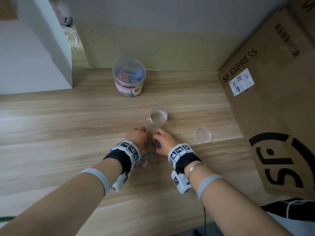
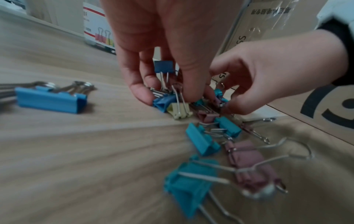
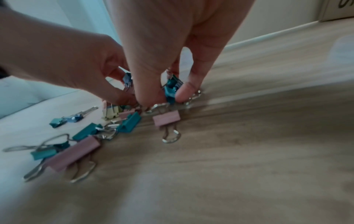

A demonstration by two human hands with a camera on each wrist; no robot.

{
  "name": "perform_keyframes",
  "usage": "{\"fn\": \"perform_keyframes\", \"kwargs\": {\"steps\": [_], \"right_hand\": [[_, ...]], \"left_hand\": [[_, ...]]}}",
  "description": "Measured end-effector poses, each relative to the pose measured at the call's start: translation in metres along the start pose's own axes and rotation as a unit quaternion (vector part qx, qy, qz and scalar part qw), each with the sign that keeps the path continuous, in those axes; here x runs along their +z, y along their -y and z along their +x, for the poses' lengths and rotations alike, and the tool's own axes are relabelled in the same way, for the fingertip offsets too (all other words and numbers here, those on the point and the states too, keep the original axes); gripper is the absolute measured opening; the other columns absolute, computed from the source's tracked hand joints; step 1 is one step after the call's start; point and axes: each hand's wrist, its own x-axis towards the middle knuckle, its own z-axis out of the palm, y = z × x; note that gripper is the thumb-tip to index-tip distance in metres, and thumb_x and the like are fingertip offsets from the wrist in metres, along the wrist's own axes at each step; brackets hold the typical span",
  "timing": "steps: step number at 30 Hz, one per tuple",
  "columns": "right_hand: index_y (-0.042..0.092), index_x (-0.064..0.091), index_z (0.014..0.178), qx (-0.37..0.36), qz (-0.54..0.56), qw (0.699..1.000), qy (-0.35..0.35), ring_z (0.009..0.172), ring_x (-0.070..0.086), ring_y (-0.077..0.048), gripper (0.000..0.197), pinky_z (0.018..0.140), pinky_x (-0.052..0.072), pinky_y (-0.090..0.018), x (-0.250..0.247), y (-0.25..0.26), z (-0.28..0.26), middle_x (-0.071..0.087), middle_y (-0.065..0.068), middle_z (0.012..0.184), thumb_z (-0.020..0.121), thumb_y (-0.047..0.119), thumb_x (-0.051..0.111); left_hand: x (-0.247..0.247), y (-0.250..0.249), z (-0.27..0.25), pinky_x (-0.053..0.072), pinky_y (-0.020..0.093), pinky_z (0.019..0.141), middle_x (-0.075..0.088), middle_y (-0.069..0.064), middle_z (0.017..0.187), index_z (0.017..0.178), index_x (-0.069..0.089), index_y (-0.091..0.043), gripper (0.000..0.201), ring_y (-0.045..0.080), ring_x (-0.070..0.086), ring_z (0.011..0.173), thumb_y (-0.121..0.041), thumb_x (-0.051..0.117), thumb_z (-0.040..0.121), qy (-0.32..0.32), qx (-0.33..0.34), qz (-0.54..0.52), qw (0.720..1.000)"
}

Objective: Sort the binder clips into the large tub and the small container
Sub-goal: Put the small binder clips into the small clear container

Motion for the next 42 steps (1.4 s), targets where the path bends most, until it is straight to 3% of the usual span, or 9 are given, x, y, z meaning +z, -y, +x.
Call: {"fn": "perform_keyframes", "kwargs": {"steps": [6,12,18,23,26,29,33,37,42], "right_hand": [[0.008,0.059,0.081,-0.030,0.084,0.994,-0.062,0.086,0.056,-0.022,0.014,0.075,0.053,-0.035,-0.021,0.004,-0.009,0.053,-0.006,0.103,0.070,0.001,0.064],[0.010,0.061,0.085,-0.011,0.100,0.979,-0.178,0.087,0.051,-0.013,0.015,0.076,0.049,-0.023,-0.066,0.007,0.015,0.053,-0.004,0.106,0.072,0.004,0.067],[0.013,0.067,0.094,0.003,0.076,0.985,-0.154,0.101,0.058,-0.021,0.018,0.083,0.048,-0.029,-0.065,0.003,0.033,0.059,-0.005,0.114,0.077,0.008,0.066],[0.014,0.068,0.096,-0.005,0.073,0.983,-0.166,0.091,0.058,-0.017,0.014,0.081,0.053,-0.034,-0.059,-0.008,0.014,0.062,-0.004,0.106,0.083,0.013,0.063],[0.013,0.065,0.100,-0.006,0.055,0.996,-0.069,0.084,0.059,-0.014,0.015,0.084,0.055,-0.037,-0.044,-0.016,-0.005,0.065,-0.003,0.103,0.087,0.016,0.059],[0.025,0.053,0.123,0.030,0.001,0.998,0.057,0.107,0.057,-0.021,0.042,0.091,0.051,-0.039,-0.022,-0.019,-0.019,0.051,0.001,0.129,0.083,0.034,0.064],[0.029,0.034,0.138,0.027,-0.019,0.994,0.104,0.121,0.047,-0.025,0.071,0.100,0.041,-0.037,-0.005,-0.014,-0.021,0.034,-0.003,0.138,0.078,0.041,0.069],[0.027,0.023,0.142,-0.012,-0.061,0.989,0.133,0.126,0.036,-0.028,0.093,0.102,0.040,-0.043,0.000,-0.007,-0.020,0.030,-0.005,0.142,0.068,0.042,0.077],[0.032,0.013,0.144,-0.041,-0.144,0.979,0.136,0.130,0.028,-0.031,0.105,0.099,0.043,-0.047,0.006,-0.001,-0.019,0.016,-0.001,0.150,0.063,0.050,0.078]], "left_hand": [[-0.002,0.003,0.002,0.048,0.035,0.091,0.054,0.007,0.113,0.116,0.058,-0.013,0.031,0.029,0.048,0.113,-0.016,0.061,0.085,-0.012,0.005,-0.029,0.999],[-0.001,0.005,0.000,0.050,0.035,0.088,0.055,0.008,0.114,0.114,0.059,-0.010,0.027,0.029,0.051,0.111,-0.010,0.056,0.087,-0.023,0.019,-0.031,0.999],[-0.002,0.006,-0.003,0.050,0.033,0.089,0.057,0.007,0.114,0.112,0.060,-0.008,0.025,0.027,0.053,0.109,-0.009,0.057,0.087,-0.027,0.021,-0.027,0.999],[-0.007,0.003,-0.006,0.046,0.026,0.070,0.054,0.007,0.096,0.097,0.062,-0.004,0.016,0.022,0.053,0.083,-0.002,0.052,0.086,-0.058,0.015,-0.048,0.997],[-0.025,-0.005,-0.008,0.046,0.023,0.070,0.050,0.002,0.092,0.098,0.063,-0.005,0.015,0.017,0.048,0.079,-0.004,0.053,0.086,-0.104,0.025,-0.067,0.992],[-0.053,-0.016,-0.004,0.047,0.024,0.073,0.056,0.008,0.096,0.098,0.064,-0.002,0.016,0.024,0.058,0.083,-0.002,0.055,0.084,-0.162,0.057,-0.098,0.980],[-0.076,-0.035,0.014,0.048,0.034,0.072,0.061,0.015,0.101,0.093,0.065,0.001,0.015,0.033,0.061,0.088,0.000,0.055,0.082,-0.200,0.088,-0.106,0.970],[-0.078,-0.048,0.032,0.047,0.033,0.077,0.060,0.016,0.108,0.101,0.064,0.000,0.020,0.033,0.059,0.096,-0.004,0.053,0.086,-0.163,0.082,-0.073,0.980],[-0.073,-0.041,0.039,0.044,0.037,0.093,0.054,0.010,0.126,0.125,0.057,-0.016,0.035,0.031,0.052,0.114,-0.019,0.052,0.091,-0.072,0.069,-0.030,0.995]]}}
